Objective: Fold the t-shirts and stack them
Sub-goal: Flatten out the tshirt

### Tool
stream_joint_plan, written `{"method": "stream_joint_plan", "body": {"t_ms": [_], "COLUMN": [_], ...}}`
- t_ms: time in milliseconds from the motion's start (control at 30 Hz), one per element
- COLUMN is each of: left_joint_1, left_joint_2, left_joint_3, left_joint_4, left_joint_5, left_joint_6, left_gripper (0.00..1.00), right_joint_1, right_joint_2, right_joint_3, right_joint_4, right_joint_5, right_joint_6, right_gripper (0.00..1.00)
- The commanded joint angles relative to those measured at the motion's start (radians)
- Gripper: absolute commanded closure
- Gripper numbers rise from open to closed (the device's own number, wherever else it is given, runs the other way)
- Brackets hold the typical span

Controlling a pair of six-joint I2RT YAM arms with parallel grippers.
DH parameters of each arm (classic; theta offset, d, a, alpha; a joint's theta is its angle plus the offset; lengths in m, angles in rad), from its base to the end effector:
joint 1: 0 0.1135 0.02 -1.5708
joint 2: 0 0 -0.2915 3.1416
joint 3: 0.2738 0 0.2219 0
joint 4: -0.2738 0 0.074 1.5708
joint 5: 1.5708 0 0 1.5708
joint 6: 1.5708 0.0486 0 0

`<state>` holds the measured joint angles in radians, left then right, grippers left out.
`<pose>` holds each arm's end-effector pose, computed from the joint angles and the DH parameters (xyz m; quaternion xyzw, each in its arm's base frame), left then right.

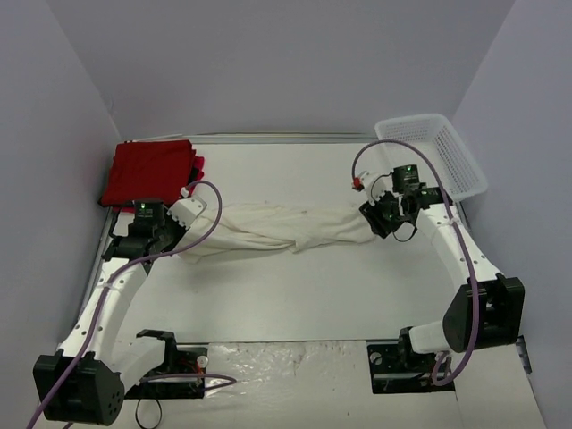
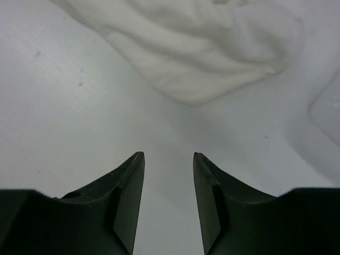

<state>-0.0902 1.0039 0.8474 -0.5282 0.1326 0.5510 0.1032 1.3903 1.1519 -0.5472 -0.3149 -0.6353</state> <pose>0.1772 -0.0225 0.3081 0.3110 0.8466 0.0394 0.4301 0.2714 0.0432 0.3231 -0.3853 0.8293 0.0404 0.4027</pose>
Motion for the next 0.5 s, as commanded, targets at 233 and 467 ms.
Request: {"method": "stream_joint_plan", "body": {"t_ms": [233, 467], "left_joint_1": [-0.011, -0.014], "left_joint_2": [0.010, -0.017], "left_joint_3": [-0.016, -0.034], "left_joint_4": [0.040, 0.036], "left_joint_5": [-0.018, -0.021], "left_joint_6": [-0.074, -0.074], "left_gripper": [0.98, 0.98], "right_joint_1": [0.053, 0.053], "right_joint_2": [0.021, 0.107], "right_joint_3": [-0.113, -0.106], "right_joint_4": [-0.057, 0.006], "right_joint_5": [0.042, 0.013], "right_joint_6": [-0.063, -0.047], "right_gripper": [0.58, 0.55]}}
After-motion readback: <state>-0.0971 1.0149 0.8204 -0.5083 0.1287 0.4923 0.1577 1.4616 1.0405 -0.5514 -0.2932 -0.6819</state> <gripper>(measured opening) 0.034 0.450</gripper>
